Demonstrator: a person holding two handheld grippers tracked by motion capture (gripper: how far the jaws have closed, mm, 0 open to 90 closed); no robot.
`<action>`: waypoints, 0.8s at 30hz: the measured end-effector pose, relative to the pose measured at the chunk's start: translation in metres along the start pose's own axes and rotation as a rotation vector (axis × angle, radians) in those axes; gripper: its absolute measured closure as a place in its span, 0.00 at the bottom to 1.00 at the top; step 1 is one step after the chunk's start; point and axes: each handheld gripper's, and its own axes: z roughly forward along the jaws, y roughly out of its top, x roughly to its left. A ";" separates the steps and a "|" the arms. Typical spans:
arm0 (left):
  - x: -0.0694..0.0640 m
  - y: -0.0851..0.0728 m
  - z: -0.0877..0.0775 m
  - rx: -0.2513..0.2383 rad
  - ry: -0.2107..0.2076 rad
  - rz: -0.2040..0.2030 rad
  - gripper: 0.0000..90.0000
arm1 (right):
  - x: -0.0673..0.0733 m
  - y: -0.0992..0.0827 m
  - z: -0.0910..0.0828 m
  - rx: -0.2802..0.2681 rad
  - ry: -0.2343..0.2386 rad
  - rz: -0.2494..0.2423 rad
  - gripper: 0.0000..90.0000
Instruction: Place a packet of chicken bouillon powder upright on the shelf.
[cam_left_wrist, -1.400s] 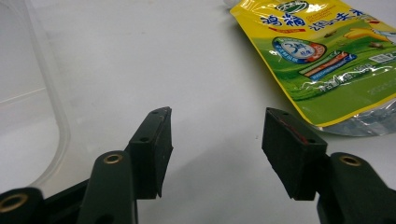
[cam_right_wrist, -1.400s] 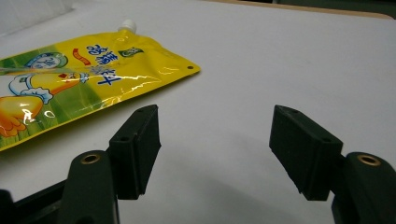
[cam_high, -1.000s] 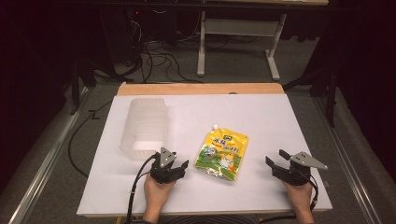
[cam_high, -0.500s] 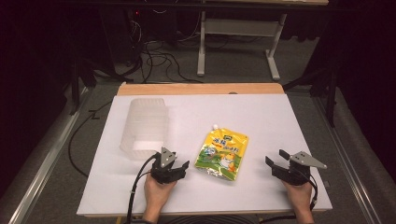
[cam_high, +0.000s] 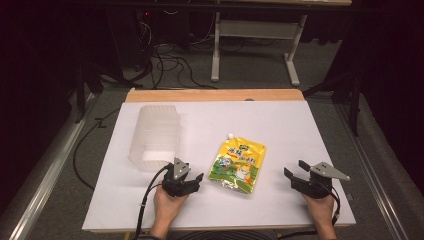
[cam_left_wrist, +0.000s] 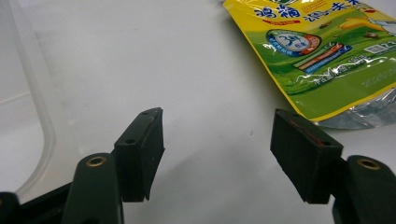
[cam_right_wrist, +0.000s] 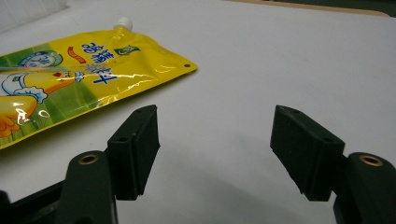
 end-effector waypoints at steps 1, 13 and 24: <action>0.000 0.000 0.000 0.000 0.000 0.000 0.39 | 0.000 0.000 0.000 0.000 0.000 0.000 0.37; -0.005 0.008 -0.006 -0.040 -0.017 0.001 0.38 | -0.001 0.000 0.000 0.000 0.000 0.006 0.37; -0.010 0.030 -0.003 -0.023 -0.049 -0.016 0.39 | 0.000 0.000 0.000 -0.005 0.001 -0.001 0.36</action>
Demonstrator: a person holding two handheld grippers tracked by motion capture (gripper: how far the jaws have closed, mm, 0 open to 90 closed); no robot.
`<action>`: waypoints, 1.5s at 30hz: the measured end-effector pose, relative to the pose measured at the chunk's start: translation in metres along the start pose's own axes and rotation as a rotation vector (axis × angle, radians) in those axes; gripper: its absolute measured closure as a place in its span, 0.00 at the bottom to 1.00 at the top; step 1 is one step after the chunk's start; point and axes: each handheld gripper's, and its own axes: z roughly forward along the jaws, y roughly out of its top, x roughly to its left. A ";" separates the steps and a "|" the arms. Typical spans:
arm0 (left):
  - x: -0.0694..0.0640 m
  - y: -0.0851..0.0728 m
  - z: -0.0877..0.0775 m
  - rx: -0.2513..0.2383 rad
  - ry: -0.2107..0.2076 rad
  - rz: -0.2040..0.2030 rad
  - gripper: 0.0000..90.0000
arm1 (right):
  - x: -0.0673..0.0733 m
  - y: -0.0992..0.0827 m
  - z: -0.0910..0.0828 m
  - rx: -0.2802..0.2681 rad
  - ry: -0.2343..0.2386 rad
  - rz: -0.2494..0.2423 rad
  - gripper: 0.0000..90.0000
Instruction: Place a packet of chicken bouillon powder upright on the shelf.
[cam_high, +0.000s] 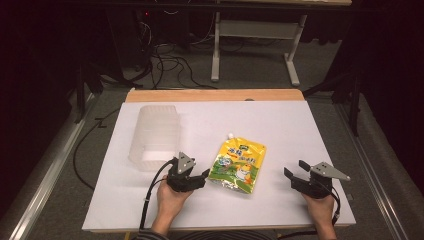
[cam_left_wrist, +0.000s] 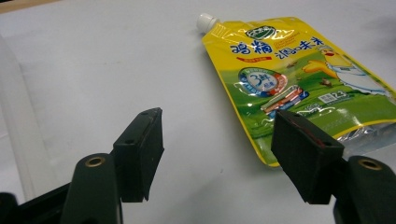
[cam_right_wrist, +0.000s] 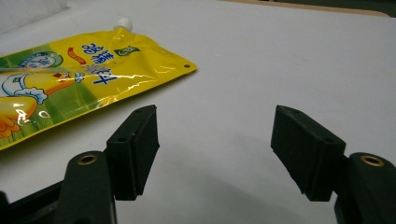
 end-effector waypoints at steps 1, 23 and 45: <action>0.000 0.000 0.000 0.000 0.000 0.000 0.39 | 0.000 0.000 0.000 0.000 0.000 0.000 0.36; -0.004 0.042 0.029 0.073 -0.062 -0.038 0.36 | 0.002 -0.001 -0.002 -0.013 -0.009 0.002 0.37; 0.000 0.072 0.069 0.174 -0.098 -0.093 0.30 | 0.001 0.000 -0.001 -0.005 -0.007 0.002 0.37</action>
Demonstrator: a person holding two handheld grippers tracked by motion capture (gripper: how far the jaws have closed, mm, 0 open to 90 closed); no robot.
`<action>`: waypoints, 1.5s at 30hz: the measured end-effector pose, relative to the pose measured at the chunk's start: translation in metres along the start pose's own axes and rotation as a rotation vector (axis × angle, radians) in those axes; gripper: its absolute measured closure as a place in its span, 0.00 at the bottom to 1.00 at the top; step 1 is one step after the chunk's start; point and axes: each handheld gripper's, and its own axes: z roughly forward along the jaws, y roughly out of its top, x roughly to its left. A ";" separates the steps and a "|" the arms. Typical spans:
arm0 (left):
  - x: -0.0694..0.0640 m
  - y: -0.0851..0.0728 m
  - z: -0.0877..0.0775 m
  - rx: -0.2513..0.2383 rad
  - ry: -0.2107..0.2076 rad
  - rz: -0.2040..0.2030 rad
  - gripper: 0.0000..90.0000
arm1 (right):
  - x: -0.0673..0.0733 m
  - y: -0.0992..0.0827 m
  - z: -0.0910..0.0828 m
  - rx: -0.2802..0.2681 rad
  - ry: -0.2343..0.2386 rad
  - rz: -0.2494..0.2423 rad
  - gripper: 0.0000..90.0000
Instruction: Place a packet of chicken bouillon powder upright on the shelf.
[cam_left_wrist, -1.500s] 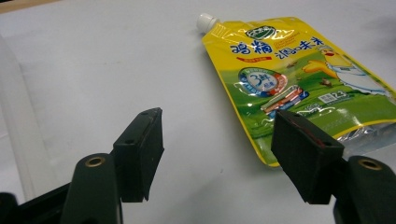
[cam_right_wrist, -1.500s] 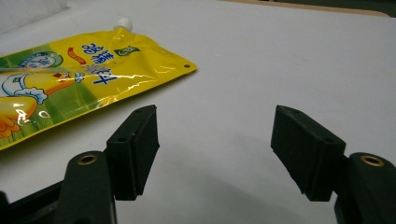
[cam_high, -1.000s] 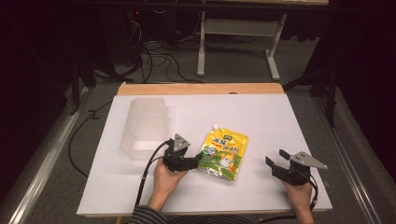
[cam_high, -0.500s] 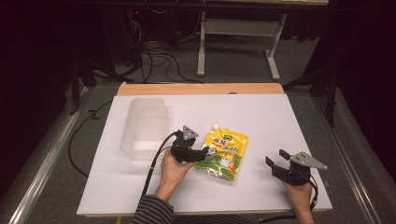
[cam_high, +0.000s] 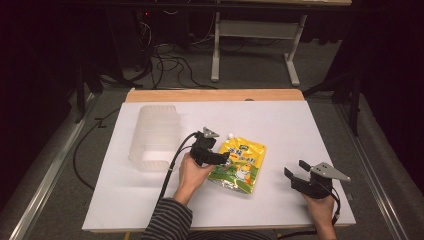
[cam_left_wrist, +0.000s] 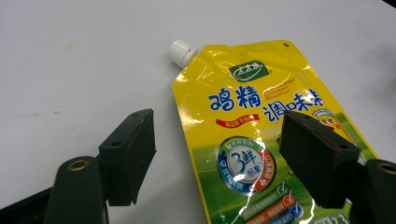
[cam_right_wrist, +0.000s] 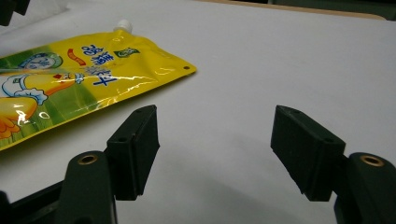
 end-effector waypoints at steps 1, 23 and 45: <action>0.002 0.002 0.005 0.021 0.002 -0.008 0.29 | 0.000 0.000 0.000 0.000 0.000 0.000 0.37; 0.005 0.008 0.054 0.154 -0.070 -0.101 0.24 | 0.001 0.000 0.001 0.010 -0.008 -0.011 0.37; -0.016 0.015 0.057 0.232 -0.012 0.031 0.81 | 0.003 0.000 0.001 0.017 -0.018 -0.028 0.37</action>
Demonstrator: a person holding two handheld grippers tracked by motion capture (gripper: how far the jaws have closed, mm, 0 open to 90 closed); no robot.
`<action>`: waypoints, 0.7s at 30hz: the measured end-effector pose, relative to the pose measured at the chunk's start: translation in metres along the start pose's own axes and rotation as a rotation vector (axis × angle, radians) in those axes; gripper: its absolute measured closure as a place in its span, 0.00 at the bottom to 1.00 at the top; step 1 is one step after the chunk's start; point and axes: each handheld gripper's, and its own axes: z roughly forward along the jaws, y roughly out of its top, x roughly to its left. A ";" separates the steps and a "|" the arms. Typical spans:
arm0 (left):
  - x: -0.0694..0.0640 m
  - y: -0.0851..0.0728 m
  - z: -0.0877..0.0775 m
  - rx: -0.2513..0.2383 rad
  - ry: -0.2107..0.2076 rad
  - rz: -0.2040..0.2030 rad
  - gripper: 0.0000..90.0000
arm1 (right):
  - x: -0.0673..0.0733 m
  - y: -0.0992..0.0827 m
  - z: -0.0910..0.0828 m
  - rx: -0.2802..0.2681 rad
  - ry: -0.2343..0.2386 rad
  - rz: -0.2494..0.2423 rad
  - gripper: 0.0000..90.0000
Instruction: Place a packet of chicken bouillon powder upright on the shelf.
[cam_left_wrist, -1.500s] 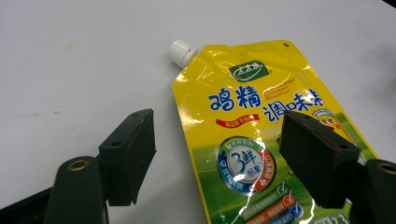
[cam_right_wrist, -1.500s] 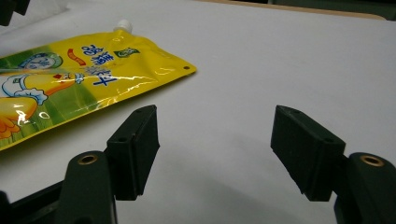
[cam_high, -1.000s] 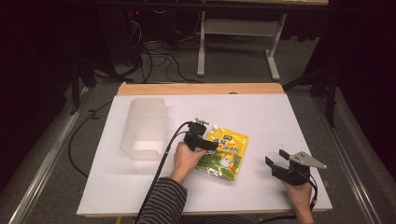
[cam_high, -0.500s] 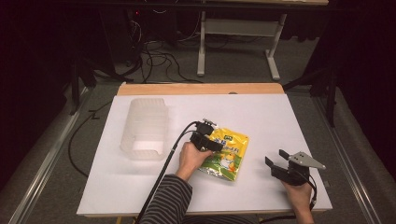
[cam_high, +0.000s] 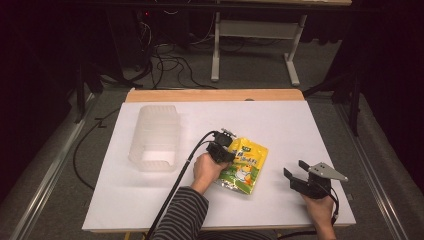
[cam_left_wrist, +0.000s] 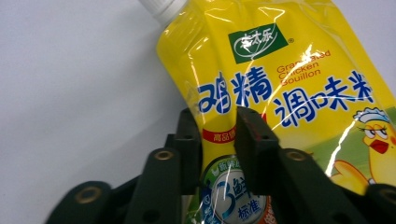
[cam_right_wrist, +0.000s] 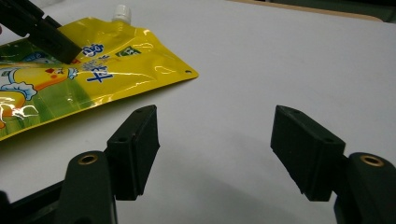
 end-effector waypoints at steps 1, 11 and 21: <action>0.000 0.000 0.000 0.000 0.000 0.000 0.86 | 0.000 0.000 0.000 0.000 0.000 0.000 0.37; -0.005 0.002 -0.013 -0.039 -0.007 0.070 1.00 | -0.001 0.000 0.000 -0.002 0.001 0.001 0.36; -0.015 0.007 -0.057 -0.125 -0.033 0.137 1.00 | -0.001 0.000 0.000 0.000 0.000 0.000 0.36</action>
